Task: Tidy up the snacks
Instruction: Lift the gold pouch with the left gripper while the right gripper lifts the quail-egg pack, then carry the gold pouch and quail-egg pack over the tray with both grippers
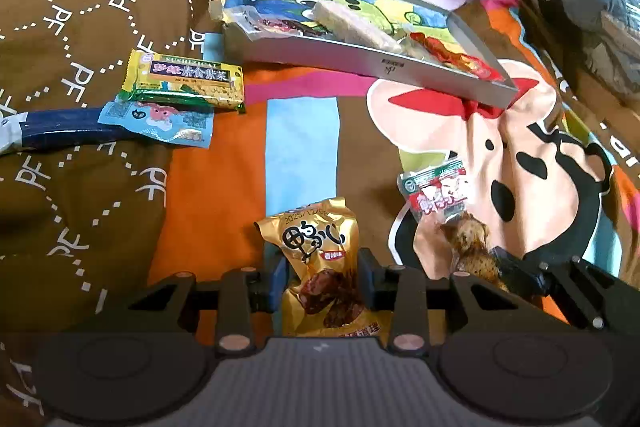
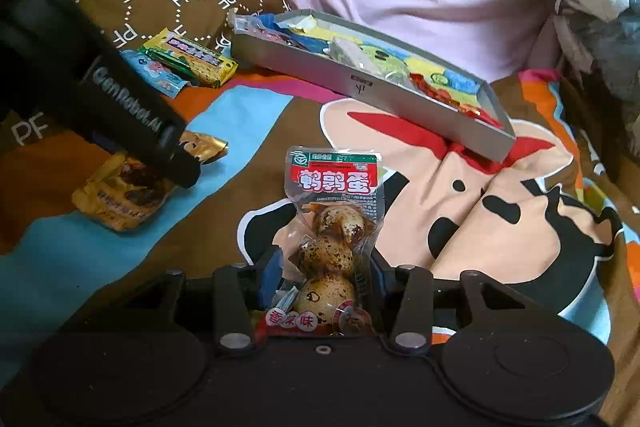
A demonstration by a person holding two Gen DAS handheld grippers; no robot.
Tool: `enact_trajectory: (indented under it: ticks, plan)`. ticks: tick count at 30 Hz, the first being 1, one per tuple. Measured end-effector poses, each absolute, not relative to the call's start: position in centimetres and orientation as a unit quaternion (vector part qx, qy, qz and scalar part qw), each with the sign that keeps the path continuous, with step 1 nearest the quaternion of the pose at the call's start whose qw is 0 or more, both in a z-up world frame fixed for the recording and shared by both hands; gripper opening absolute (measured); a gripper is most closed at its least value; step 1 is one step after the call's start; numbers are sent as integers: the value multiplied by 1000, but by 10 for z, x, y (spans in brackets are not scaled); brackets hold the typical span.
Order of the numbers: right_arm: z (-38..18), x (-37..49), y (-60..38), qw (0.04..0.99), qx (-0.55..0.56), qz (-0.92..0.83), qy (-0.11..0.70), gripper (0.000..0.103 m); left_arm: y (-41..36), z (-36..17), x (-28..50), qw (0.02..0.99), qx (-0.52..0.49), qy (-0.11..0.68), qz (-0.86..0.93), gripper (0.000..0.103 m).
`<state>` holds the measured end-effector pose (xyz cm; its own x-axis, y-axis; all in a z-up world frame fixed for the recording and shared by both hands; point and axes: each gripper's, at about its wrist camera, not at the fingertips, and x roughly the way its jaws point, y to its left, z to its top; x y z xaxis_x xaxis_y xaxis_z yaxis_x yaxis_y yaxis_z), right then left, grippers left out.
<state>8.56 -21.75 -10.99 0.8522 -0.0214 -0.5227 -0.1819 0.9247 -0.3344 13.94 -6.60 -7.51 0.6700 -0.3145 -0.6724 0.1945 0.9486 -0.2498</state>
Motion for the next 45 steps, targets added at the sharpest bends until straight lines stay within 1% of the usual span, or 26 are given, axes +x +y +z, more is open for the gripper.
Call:
enact_trajectory:
  ticks: [8,13,18,22,25,30,36,41,45]
  plan:
    - [-99,86,-223,950,-179,35,254,46,-64,-68,140,919,-92,355,-142,40]
    - [-85,94,-224,957,-190,30,218,46,-61,-51,153,925,-107,338,-137,41]
    - [-62,123,-228,964,-199,32,173,47,-62,-24,188,935,-121,303,-139,41]
    - [-39,160,-244,970,-176,28,163,47,-64,0,225,938,-124,288,-147,41]
    - [-26,192,-254,974,-172,18,147,47,-67,12,253,945,-106,274,-147,42]
    - [-10,251,-259,977,-137,28,162,47,-68,22,301,947,-97,274,-138,42]
    - [-1,305,-255,977,-109,25,179,47,-68,16,347,946,-90,285,-126,42]
    - [-8,338,-256,971,-96,36,217,48,-73,6,374,943,-86,300,-116,42]
    - [-21,348,-259,962,-82,46,255,48,-77,-2,385,940,-76,310,-118,43]
